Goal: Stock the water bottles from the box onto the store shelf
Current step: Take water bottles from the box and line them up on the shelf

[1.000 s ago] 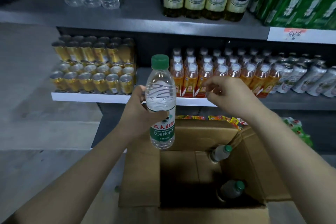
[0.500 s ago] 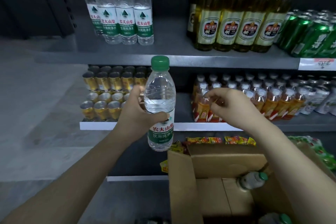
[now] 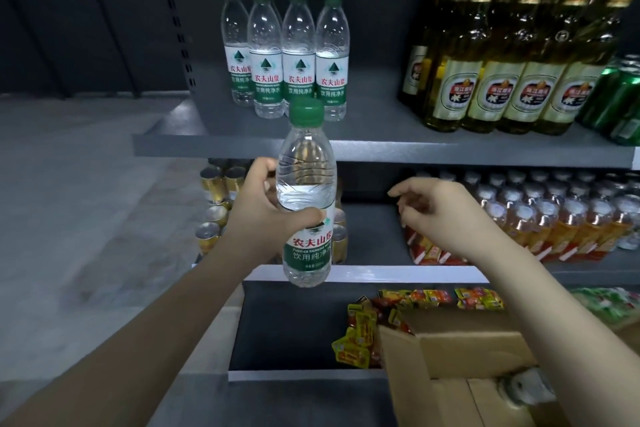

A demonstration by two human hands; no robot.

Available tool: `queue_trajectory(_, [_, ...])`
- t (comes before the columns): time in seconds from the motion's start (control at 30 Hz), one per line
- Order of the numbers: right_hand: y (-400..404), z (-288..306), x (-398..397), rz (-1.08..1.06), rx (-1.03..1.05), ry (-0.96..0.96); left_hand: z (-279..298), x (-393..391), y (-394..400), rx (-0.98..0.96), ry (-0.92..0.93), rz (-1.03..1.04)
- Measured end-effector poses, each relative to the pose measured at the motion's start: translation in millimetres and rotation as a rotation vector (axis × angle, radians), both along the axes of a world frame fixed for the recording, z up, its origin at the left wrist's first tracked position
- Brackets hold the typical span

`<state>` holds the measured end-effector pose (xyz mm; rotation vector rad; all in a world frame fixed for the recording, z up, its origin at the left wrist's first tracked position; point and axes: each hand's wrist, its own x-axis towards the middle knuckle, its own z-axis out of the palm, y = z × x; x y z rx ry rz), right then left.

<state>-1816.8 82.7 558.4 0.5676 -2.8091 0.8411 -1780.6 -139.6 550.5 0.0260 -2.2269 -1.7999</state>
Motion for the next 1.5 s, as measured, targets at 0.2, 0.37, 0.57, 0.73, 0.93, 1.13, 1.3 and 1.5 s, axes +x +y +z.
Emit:
queue_trajectory(0.2, [-19.0, 13.6, -22.1, 0.043, 0.122, 0.039, 15.5, -17.6, -13.4, 0.006, 0.049, 0.035])
queue_trajectory(0.37, [-24.4, 27.8, -45.8, 0.068, 0.157, 0.073, 38.5, -35.6, -13.2, -0.013, 0.098, 0.051])
queue_trajectory(0.57, [-25.3, 42.0, -78.6, 0.104, 0.189, 0.125, 69.6, -64.2, -18.4, -0.015, 0.187, 0.107])
queue_trajectory(0.73, [-30.5, 51.8, -99.1, 0.150, 0.281, 0.140, 88.7, -92.2, -31.7, -0.029, 0.227, 0.148])
queue_trajectory(0.93, [-44.8, 53.1, -120.9, 0.192, 0.355, 0.123, 98.9, -127.7, -49.3, -0.042, 0.232, 0.156])
queue_trajectory(1.13, [-61.6, 53.2, -145.4, 0.166, 0.340, 0.115, 102.9, -161.4, -62.9, -0.024, 0.207, 0.115])
queue_trajectory(1.3, [-75.1, 55.7, -161.5, 0.145, 0.332, 0.129, 105.2, -186.6, -73.5, -0.006, 0.209, 0.048])
queue_trajectory(1.5, [-85.9, 54.7, -173.7, 0.123, 0.307, 0.122, 96.6, -212.0, -85.8, 0.009, 0.178, 0.000])
